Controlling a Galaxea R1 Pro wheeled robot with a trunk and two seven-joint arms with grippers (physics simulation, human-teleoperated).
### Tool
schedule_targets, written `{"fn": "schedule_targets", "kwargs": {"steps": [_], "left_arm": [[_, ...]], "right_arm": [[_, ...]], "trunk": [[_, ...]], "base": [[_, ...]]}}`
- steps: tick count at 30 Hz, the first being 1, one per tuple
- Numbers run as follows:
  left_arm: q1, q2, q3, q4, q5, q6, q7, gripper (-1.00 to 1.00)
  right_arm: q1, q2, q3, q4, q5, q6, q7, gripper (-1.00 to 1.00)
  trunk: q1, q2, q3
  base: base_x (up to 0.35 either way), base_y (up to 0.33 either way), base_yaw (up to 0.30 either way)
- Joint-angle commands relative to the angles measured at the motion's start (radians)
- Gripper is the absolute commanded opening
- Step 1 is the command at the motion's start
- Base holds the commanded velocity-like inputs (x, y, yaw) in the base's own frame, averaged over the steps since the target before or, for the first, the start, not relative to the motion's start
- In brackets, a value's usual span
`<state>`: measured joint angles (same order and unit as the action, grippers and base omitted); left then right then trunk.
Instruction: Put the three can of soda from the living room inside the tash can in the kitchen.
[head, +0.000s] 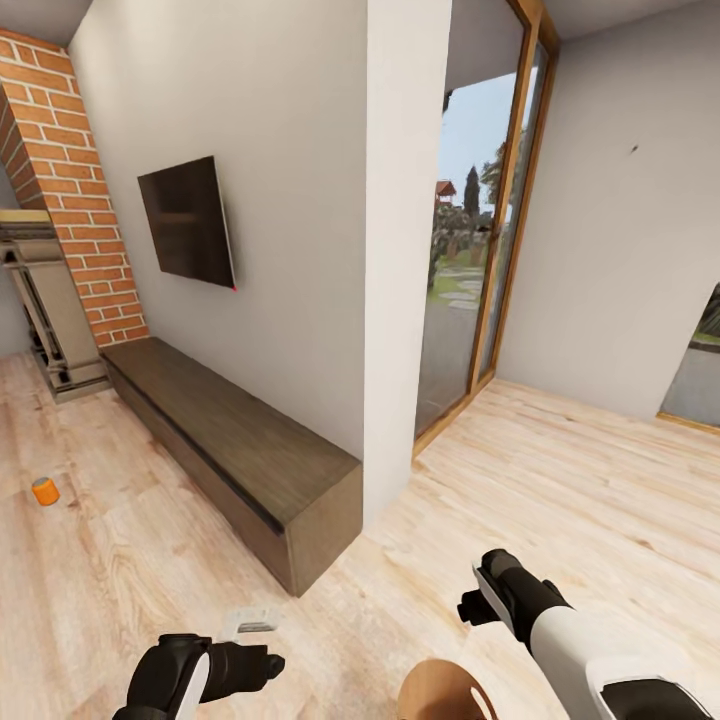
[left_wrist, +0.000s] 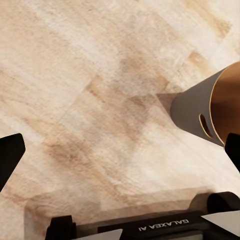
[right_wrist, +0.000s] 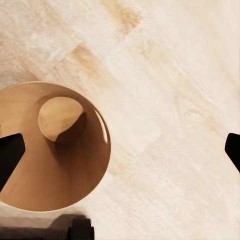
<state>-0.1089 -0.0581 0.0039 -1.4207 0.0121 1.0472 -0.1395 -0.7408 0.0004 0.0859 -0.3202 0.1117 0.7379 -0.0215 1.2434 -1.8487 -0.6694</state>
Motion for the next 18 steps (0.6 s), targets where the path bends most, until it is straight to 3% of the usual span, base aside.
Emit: {"fn": "schedule_targets", "kwargs": {"steps": [1, 18], "left_arm": [[0.0, 0.0, 0.0, 0.0, 0.0, 0.0, 0.0, 1.0], [0.0, -0.001, -0.001, 0.0, 0.0, 0.0, 0.0, 1.0]], "right_arm": [[0.0, 0.001, 0.0, 0.001, 0.0, 0.0, 0.0, 1.0], [0.0, 0.002, -0.001, 0.017, -0.001, -0.001, 0.0, 1.0]], "trunk": [[0.004, -0.007, -0.003], [0.069, -0.126, -0.056]], "base": [[0.0, 0.0, 0.0], [0.0, 0.0, 0.0]]}}
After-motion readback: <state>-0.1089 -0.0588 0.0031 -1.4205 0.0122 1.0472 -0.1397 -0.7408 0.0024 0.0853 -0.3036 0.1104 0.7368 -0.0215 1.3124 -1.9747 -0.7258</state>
